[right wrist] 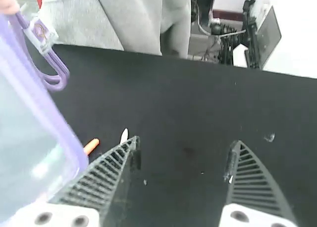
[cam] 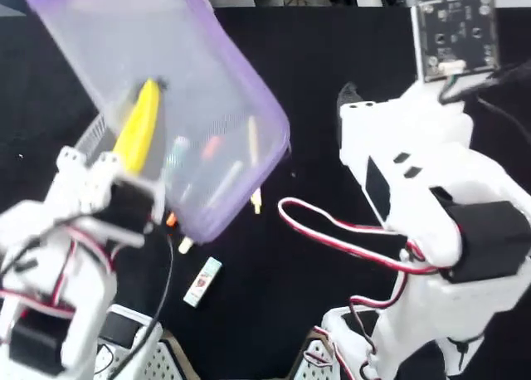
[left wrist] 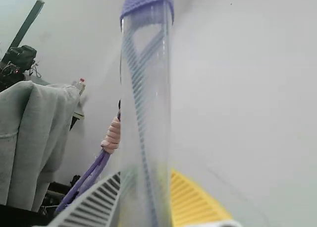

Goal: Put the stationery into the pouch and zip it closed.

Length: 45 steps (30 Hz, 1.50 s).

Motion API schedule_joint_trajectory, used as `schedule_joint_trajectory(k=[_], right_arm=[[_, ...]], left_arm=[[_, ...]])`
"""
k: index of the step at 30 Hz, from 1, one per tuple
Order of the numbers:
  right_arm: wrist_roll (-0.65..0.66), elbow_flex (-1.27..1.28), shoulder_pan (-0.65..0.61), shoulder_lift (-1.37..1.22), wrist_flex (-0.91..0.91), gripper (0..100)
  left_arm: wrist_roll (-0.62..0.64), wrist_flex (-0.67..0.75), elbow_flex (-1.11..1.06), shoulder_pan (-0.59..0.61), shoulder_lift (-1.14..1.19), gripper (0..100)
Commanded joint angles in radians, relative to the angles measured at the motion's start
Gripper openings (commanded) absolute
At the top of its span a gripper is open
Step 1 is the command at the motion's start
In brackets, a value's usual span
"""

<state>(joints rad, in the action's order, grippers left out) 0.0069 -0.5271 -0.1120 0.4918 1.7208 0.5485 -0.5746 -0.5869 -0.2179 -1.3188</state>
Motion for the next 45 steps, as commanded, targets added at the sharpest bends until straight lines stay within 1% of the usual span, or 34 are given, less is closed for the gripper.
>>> schedule_joint_trajectory(k=[1,5,7,10,13,16,18,21,25,28,32,34,36,39,42,45], right_arm=[[-0.009,0.002,-0.014,0.012,-0.044,28.3],[-0.011,0.005,-0.014,0.012,-0.071,28.3],[-0.014,0.004,-0.014,0.012,-0.083,28.3],[-0.063,0.001,-0.009,0.013,-0.095,28.3],[-0.098,0.001,-0.005,0.013,-0.089,28.5],[-0.120,0.001,0.063,0.013,-0.087,28.5],[-0.101,0.008,0.109,0.013,-0.086,28.5],[0.012,0.013,0.129,0.024,-0.051,28.4],[0.167,0.025,0.130,0.044,-0.015,28.3],[0.244,0.070,0.153,0.053,-0.052,28.3],[0.391,0.114,0.270,0.054,-0.169,28.3],[0.430,0.119,0.354,0.054,-0.244,28.3],[0.414,0.116,0.445,0.054,-0.330,28.3],[0.341,0.117,0.532,0.048,-0.402,28.3],[0.229,0.140,0.545,0.044,-0.400,28.3],[0.130,0.183,0.542,0.033,-0.404,28.3]], left_arm=[[0.049,0.029,0.147,0.016,0.137,3],[0.107,0.032,0.202,0.021,0.252,3],[0.169,0.058,0.220,0.056,0.311,3],[0.281,0.149,0.239,0.133,0.419,3],[0.371,0.166,0.275,0.194,0.546,3],[0.446,0.166,0.286,0.211,0.666,3],[0.511,0.155,0.295,0.213,0.724,3],[0.557,0.123,0.320,0.206,0.746,3],[0.563,0.054,0.380,0.166,0.723,3],[0.563,-0.012,0.407,0.102,0.675,3],[0.559,-0.069,0.403,0.013,0.560,3],[0.555,-0.078,0.387,-0.021,0.491,3],[0.546,-0.074,0.352,-0.042,0.425,3],[0.463,-0.074,0.289,-0.087,0.344,3],[0.384,-0.074,0.220,-0.147,0.264,3],[0.302,-0.074,0.159,-0.163,0.187,3]])
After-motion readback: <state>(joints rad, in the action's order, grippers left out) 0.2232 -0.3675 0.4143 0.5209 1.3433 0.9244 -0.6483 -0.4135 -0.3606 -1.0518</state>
